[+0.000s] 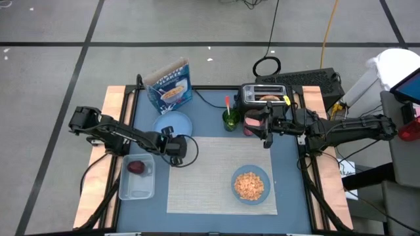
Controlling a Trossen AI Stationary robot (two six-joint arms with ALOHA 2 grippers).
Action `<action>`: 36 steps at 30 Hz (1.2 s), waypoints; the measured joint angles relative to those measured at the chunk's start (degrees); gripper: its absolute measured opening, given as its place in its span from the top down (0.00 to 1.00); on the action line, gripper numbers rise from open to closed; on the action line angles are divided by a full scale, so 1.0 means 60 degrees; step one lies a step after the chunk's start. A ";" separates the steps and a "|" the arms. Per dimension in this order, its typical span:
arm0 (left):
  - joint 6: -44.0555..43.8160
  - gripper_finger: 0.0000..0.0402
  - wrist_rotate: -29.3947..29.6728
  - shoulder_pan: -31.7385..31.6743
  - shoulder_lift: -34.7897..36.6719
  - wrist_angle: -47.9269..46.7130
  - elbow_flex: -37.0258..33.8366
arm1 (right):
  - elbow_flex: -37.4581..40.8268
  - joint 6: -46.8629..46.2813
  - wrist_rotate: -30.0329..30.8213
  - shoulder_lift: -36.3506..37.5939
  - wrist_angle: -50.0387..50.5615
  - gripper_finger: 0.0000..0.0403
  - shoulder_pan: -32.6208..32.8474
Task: Arrange a breakfast setting
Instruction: Put the blue plate on the gray placemat
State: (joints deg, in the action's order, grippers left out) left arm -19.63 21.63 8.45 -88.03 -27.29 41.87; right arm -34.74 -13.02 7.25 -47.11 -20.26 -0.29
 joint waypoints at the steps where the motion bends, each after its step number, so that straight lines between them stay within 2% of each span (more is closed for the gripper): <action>1: -0.0001 0.97 -0.0001 0.0030 0.0000 0.0000 0.0000 | 0.0000 0.0000 0.0000 0.0000 0.0001 0.44 -0.0001; 9: 0.0054 0.97 -0.0227 0.0481 0.0000 0.0007 0.0543 | 0.0000 0.0000 0.0000 0.0000 0.0001 0.44 0.0001; 14: 0.0141 0.97 -0.1017 0.0843 0.0000 0.0404 0.1181 | 0.0000 0.0000 0.0000 0.0000 0.0005 0.44 0.0000; 20: -0.0367 0.97 -0.1633 0.1689 -0.0004 0.2491 0.1322 | 0.0000 0.0000 0.0000 0.0000 0.0005 0.44 0.0001; 28: -0.0577 0.97 -0.1731 0.3223 -0.0004 0.4539 0.1322 | 0.0000 0.0000 0.0000 0.0000 0.0009 0.44 0.0002; 36: -0.1065 0.93 -0.1710 0.3954 -0.0004 0.4295 0.1326 | 0.0000 0.0000 0.0000 0.0000 0.0009 0.44 0.0002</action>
State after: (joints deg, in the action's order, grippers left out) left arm -26.02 11.37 32.18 -88.05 -1.52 49.82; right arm -34.74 -13.02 7.25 -47.11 -20.21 -0.27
